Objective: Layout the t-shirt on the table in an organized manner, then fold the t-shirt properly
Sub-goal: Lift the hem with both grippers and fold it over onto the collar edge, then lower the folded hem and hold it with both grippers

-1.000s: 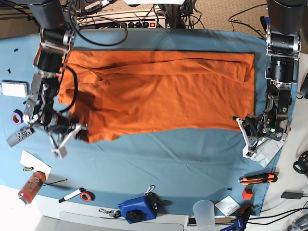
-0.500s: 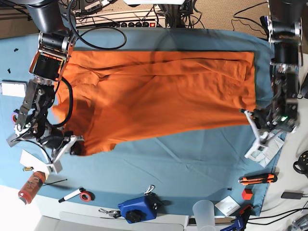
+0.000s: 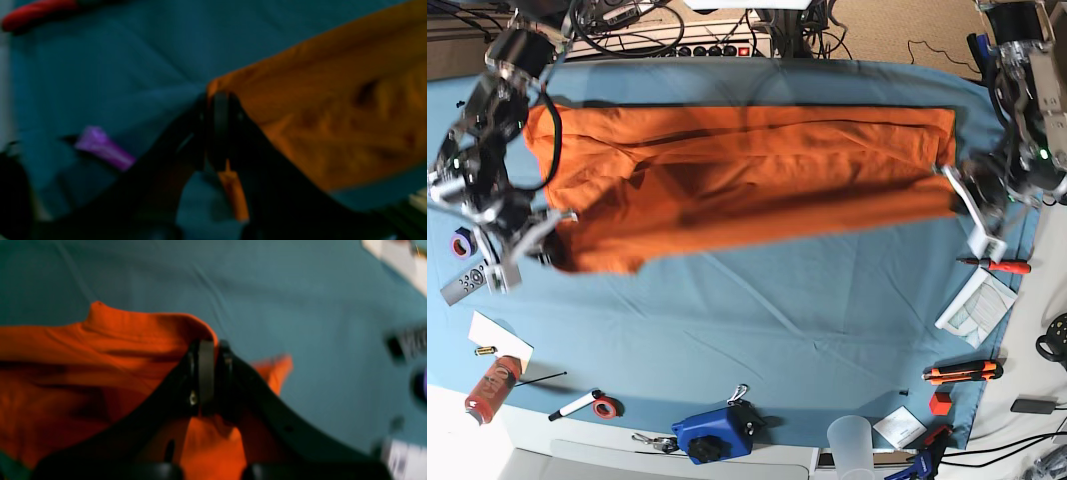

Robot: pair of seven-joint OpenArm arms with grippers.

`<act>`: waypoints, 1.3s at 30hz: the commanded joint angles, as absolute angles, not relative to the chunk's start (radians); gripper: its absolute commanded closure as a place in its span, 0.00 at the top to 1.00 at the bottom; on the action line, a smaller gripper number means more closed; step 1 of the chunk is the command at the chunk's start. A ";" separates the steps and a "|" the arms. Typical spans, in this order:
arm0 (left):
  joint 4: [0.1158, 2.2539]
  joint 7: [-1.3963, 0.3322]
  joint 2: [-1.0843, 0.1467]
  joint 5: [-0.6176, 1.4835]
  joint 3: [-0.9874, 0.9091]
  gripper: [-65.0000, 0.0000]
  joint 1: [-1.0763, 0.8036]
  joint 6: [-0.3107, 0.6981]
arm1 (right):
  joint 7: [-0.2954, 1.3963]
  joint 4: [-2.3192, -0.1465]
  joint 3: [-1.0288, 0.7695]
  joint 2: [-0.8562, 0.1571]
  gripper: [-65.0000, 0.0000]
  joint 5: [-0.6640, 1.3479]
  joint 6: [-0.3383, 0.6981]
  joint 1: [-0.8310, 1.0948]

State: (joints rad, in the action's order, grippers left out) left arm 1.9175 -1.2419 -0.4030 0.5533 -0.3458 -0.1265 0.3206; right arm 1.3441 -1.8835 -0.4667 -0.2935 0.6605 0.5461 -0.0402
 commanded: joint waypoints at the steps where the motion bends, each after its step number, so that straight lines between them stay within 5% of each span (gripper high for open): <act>1: 1.947 -1.230 -0.410 0.554 -0.352 0.00 -0.120 0.319 | 1.328 -1.903 -0.490 -0.310 0.00 0.673 0.551 -0.032; 13: 1.956 -1.239 -0.399 0.599 -0.352 0.00 -0.195 0.342 | 1.338 -1.903 -0.698 -0.310 0.00 0.777 0.614 0.164; 33: 1.956 -1.224 -0.399 0.599 -0.352 0.00 -0.225 0.342 | 1.343 -1.903 -0.701 -0.308 0.00 0.778 0.613 0.183; 36: 1.956 -1.219 -0.399 0.600 -0.352 0.33 -0.228 0.341 | 1.393 -1.903 -0.701 -0.308 0.00 0.778 0.615 0.183; 39: 1.956 -1.204 -0.399 0.599 -0.352 0.57 -0.239 0.319 | 1.396 -1.903 -0.701 -0.308 0.21 0.781 0.648 0.189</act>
State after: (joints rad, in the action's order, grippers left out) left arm 1.9392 -1.2182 -0.3851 0.5922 -0.3458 -0.2440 0.3191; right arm 1.4132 -1.8854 -0.6945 -0.2878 0.7673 0.6510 0.1936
